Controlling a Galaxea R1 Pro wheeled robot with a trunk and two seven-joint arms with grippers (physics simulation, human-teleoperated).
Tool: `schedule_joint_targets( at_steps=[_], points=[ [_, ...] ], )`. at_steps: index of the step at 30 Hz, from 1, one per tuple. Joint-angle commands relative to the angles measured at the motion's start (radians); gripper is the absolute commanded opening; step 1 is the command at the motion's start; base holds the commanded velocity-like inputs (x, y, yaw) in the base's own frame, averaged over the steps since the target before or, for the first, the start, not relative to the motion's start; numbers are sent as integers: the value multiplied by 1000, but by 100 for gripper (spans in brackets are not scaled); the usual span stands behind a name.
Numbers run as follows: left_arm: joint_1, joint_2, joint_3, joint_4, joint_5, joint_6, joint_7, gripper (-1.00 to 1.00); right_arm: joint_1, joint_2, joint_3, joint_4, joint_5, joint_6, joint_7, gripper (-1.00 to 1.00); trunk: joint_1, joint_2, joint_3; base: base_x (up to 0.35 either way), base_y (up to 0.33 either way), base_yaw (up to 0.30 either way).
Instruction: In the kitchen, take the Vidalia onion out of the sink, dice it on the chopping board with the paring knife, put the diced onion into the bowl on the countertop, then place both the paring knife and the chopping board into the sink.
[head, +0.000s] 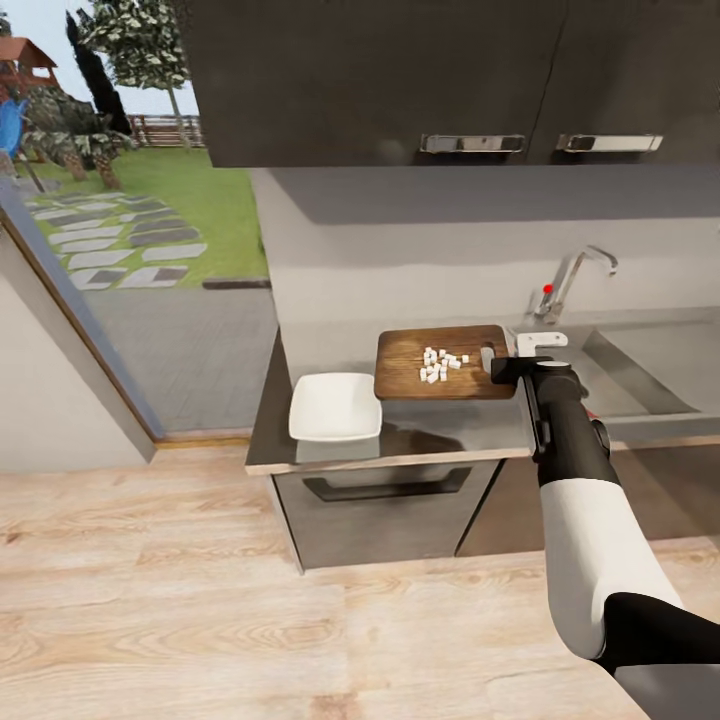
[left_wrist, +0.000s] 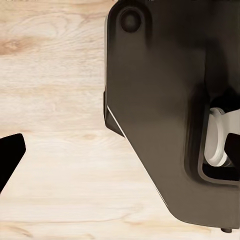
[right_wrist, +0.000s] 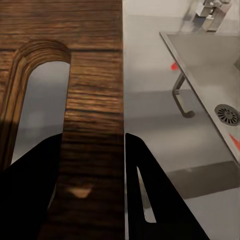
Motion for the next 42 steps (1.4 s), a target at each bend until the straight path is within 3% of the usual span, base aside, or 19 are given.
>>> schedule_joint_targets(
  at_steps=[1,33,42],
  points=[
    [0,1,-9,-2,5,-1,8,100,-1,1,-2,-1,6,4,6,-100,1,-2,0,0,109,0],
    [0,3,-9,-3,5,-3,8,100,-1,7,-3,20,7,3,10,-100,1,-2,47,39,292,0],
    [0,2,-9,-2,5,-3,8,100,-1,6,-4,26,7,0,19,-100,1,-2,47,23,58,0]
  ],
)
